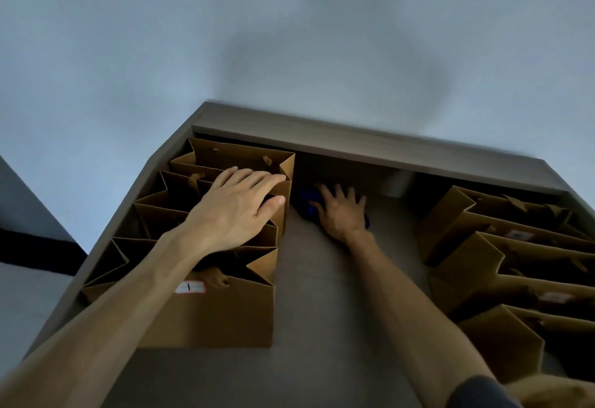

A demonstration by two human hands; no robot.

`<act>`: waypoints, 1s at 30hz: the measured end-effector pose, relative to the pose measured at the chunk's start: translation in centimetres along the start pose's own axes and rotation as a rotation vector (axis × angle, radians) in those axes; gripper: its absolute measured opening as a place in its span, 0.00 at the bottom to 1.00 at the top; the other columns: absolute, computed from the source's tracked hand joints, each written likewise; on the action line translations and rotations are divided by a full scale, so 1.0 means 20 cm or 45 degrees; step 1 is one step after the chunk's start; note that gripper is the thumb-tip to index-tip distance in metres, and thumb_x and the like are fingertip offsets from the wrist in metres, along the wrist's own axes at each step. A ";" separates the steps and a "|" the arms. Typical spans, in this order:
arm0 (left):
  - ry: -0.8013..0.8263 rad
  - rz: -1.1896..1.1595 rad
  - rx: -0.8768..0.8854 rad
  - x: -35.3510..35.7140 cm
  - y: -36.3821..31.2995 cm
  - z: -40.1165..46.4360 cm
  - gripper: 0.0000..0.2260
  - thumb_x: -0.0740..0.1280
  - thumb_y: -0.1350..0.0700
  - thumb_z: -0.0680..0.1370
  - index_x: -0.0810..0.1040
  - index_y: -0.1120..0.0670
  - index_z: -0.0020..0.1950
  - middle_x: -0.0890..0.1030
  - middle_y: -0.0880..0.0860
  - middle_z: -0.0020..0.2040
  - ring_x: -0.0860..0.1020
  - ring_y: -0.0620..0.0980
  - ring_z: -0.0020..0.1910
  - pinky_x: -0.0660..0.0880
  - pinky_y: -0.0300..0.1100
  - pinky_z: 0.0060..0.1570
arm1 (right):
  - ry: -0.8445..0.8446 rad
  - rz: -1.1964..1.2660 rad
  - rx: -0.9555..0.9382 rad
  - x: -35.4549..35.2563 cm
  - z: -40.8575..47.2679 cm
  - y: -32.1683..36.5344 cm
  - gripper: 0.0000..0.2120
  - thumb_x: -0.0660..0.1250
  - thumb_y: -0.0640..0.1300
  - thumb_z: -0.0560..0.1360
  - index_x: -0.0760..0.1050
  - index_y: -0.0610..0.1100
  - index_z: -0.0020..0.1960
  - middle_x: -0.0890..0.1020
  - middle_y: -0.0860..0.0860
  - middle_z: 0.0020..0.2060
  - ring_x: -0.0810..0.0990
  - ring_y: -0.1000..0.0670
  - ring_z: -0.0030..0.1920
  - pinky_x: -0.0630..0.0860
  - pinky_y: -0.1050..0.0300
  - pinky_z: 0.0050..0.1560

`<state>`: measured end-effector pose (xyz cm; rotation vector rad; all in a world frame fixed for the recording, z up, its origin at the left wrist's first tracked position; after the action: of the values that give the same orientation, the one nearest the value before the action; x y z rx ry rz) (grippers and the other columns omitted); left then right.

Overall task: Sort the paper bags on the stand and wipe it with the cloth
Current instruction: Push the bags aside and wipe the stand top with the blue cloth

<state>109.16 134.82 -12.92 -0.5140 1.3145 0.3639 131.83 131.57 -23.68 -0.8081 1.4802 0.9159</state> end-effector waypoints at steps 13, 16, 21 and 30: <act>-0.026 0.001 -0.021 0.00 0.00 0.01 0.21 0.49 0.44 0.82 0.61 0.46 0.74 0.67 0.50 0.74 0.61 0.51 0.74 0.50 0.50 0.74 | -0.153 0.089 0.394 -0.04 -0.40 -0.24 0.27 0.57 0.60 0.79 0.57 0.58 0.76 0.68 0.45 0.71 0.66 0.37 0.69 0.61 0.38 0.68; -0.030 0.020 -0.016 0.00 0.00 0.01 0.21 0.49 0.44 0.82 0.61 0.47 0.74 0.67 0.50 0.74 0.61 0.51 0.74 0.51 0.51 0.74 | -0.129 0.071 0.330 0.00 -0.70 -0.14 0.28 0.57 0.63 0.78 0.56 0.59 0.75 0.69 0.48 0.70 0.68 0.41 0.67 0.63 0.40 0.69; -0.041 0.015 0.011 0.01 0.00 0.01 0.21 0.49 0.44 0.82 0.61 0.47 0.74 0.67 0.51 0.74 0.61 0.52 0.74 0.51 0.53 0.74 | -0.160 0.069 0.118 0.08 -1.35 0.03 0.27 0.59 0.67 0.71 0.65 0.62 0.68 0.77 0.55 0.63 0.76 0.46 0.58 0.74 0.43 0.56; -0.045 0.019 0.022 0.01 -0.01 0.01 0.21 0.49 0.45 0.82 0.61 0.47 0.74 0.67 0.50 0.73 0.61 0.52 0.74 0.51 0.52 0.73 | -0.255 0.068 -0.076 0.08 -1.37 0.02 0.25 0.61 0.63 0.69 0.67 0.62 0.66 0.78 0.55 0.59 0.78 0.46 0.54 0.73 0.45 0.53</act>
<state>109.45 134.81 -12.98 -0.4817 1.2868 0.3721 118.74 107.43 -24.24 -0.7016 1.3103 1.0542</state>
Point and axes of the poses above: each hand's wrist, its own z-axis towards the middle knuckle, its own x-axis out of the palm, y = z × x, the point moved 4 cm from there along z, towards the middle knuckle
